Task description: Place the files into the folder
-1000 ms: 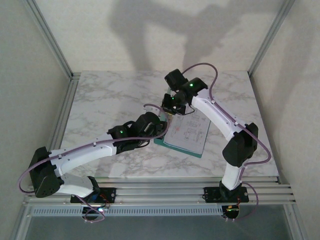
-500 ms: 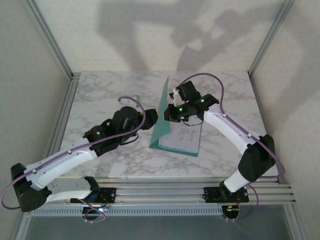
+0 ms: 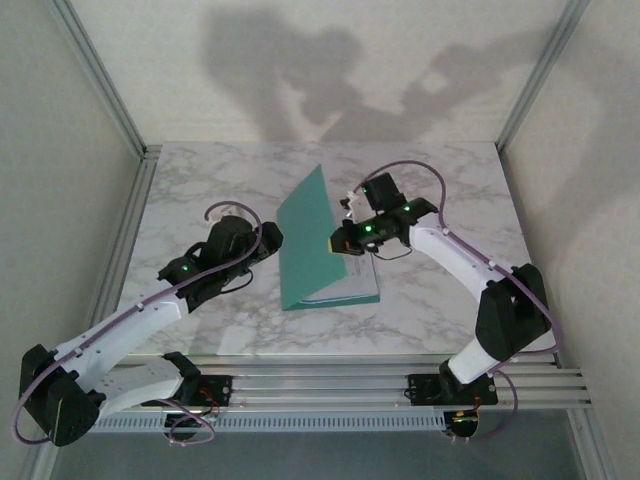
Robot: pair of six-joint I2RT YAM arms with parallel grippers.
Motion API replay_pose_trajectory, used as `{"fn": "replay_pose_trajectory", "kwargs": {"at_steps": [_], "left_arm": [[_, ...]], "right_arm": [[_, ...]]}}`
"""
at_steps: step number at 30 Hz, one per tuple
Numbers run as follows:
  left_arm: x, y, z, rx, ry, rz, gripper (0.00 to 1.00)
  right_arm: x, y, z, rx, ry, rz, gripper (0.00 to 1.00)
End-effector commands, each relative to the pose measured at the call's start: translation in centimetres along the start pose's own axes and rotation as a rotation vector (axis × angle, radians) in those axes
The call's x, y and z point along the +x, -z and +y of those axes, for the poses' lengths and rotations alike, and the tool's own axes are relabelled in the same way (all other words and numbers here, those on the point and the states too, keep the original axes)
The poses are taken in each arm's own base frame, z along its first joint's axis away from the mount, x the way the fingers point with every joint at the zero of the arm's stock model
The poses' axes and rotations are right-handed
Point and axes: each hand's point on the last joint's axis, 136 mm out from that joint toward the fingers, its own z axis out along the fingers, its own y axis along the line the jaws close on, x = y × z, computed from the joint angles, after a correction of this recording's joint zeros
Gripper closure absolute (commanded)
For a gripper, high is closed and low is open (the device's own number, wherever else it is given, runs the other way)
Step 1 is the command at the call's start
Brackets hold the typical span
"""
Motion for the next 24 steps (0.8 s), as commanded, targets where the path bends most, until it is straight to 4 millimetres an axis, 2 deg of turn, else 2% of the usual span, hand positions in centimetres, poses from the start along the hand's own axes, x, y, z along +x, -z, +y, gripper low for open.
{"fn": "replay_pose_trajectory", "kwargs": {"at_steps": [1, 3, 5, 6, 7, 9, 11, 14, 15, 19, 21, 23, 24], "left_arm": [[-0.1, 0.0, -0.1, 0.031, 0.036, 0.016, 0.29], [-0.1, -0.2, 0.0, 0.028, 0.033, 0.023, 0.28], [-0.2, -0.6, 0.2, 0.02, 0.034, 0.028, 0.27], [-0.3, -0.7, 0.4, 0.012, 0.037, 0.027, 0.24], [-0.4, -0.8, 0.6, 0.004, 0.04, 0.027, 0.13], [-0.6, -1.0, 0.7, 0.006, 0.048, 0.026, 0.01], [-1.0, -1.2, 0.9, 0.0, 0.055, 0.025, 0.0], [-2.4, -1.0, 1.4, -0.044, 0.049, -0.017, 0.01], [-3.2, -0.7, 1.5, -0.066, 0.033, -0.051, 0.0], [-6.2, 1.3, 2.4, -0.153, -0.021, -0.19, 0.0], [-7.2, 1.7, 2.9, -0.205, -0.062, -0.227, 0.0], [-7.7, 1.6, 3.4, -0.252, -0.096, -0.247, 0.01], [-7.9, 1.5, 3.7, -0.279, -0.109, -0.26, 0.01]], "right_arm": [[2.1, 1.1, -1.9, -0.008, -0.048, 0.031, 0.96], [2.6, 1.5, -3.4, 0.008, -0.08, 0.033, 0.82], [3.0, 1.8, -4.9, 0.042, -0.117, 0.03, 0.62], [3.0, 2.0, -5.7, 0.066, -0.135, 0.025, 0.53], [3.0, 2.3, -6.5, 0.092, -0.155, 0.017, 0.46], [2.7, 2.9, -7.9, 0.159, -0.186, -0.009, 0.37], [2.2, 3.8, -9.1, 0.239, -0.215, -0.038, 0.02], [1.2, 6.7, -11.3, 0.435, -0.273, -0.122, 0.01], [0.6, 8.2, -12.0, 0.512, -0.28, -0.17, 0.01], [-1.8, 15.4, -12.2, 0.739, -0.223, -0.435, 0.01], [-2.4, 19.9, -12.0, 0.855, -0.208, -0.608, 0.01], [-2.2, 23.6, -13.3, 1.01, -0.224, -0.774, 0.01], [-2.5, 24.3, -13.9, 1.041, -0.17, -0.844, 0.01]]}}
